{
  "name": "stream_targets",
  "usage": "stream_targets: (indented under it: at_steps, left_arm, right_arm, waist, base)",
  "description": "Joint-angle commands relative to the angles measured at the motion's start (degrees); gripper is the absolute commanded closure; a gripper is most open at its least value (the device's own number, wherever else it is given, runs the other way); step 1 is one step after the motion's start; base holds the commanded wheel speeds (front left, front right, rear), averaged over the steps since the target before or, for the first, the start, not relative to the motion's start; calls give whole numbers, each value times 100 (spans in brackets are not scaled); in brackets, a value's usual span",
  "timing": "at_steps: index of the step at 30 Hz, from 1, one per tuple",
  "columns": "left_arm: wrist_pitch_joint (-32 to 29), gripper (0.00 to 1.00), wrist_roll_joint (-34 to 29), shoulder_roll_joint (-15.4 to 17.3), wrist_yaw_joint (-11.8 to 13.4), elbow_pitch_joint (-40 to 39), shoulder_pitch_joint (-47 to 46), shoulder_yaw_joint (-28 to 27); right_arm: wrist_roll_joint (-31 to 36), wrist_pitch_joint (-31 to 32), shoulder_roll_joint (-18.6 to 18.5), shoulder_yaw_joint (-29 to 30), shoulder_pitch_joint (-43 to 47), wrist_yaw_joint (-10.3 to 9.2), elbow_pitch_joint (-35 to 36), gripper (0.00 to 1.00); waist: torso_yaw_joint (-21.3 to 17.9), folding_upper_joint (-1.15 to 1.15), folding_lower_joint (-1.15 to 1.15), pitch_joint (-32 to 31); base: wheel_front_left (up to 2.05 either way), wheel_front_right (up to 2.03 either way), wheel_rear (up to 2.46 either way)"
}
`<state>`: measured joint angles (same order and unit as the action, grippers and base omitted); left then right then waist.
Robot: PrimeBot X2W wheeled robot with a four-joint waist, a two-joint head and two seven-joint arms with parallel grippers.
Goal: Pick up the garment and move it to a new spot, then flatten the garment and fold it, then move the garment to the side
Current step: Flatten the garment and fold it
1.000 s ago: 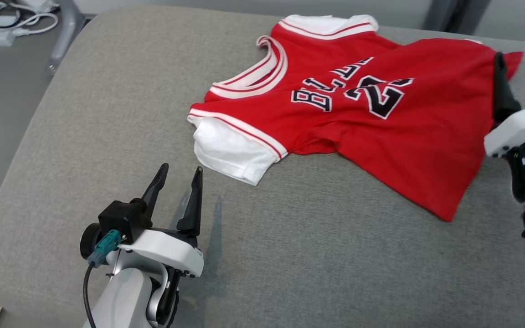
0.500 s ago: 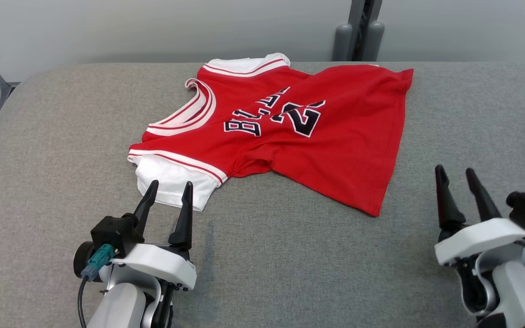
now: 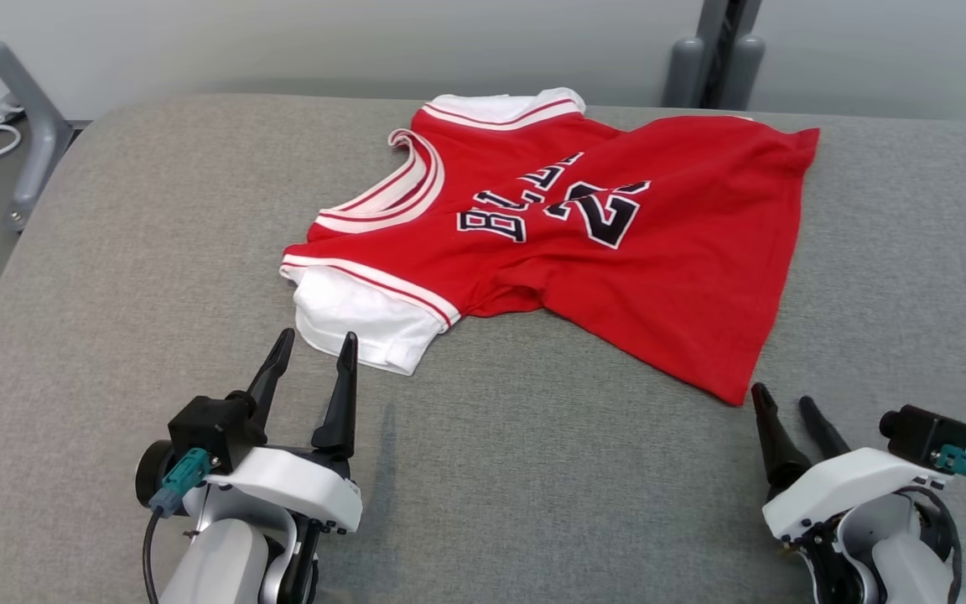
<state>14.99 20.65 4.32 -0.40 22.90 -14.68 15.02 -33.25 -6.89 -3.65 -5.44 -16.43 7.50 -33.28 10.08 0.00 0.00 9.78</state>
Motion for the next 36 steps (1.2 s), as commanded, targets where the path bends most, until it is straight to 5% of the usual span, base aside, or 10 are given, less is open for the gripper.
stream_targets:
  at_steps: [1,12,13,14,24,36]
  left_arm:
    - [24,0,-45,15,35,-72,-47,-60]
    - [24,0,-85,-11,5,-146,29,-106]
    - [24,0,-91,-17,-1,-146,23,-101]
    - [24,0,-93,-21,-4,-143,20,-99]
    - [24,0,-90,-28,25,-74,129,-212]
    - [24,0,-57,-48,46,-73,358,-315]
  right_arm:
    - [-109,151,19,38,-26,-2,-173,0]
    - [-588,612,97,-261,-214,-1,-689,1]
    - [-775,790,126,-414,-209,-1,-725,82]
    - [-813,795,124,-468,-211,-1,-711,100]
    - [-971,454,-158,-441,-226,-3,-352,100]
    - [-806,1117,-671,-60,582,-2,551,100]
  waist:
    - [124,0,0,9]
    - [359,0,0,82]
    - [387,0,0,96]
    - [397,0,0,101]
    - [205,0,0,-95]
    - [-245,0,0,-489]
  base:
    - [0,0,0]
    - [0,0,0]
    - [0,0,0]
    - [0,0,0]
    - [0,0,0]
    - [0,0,0]
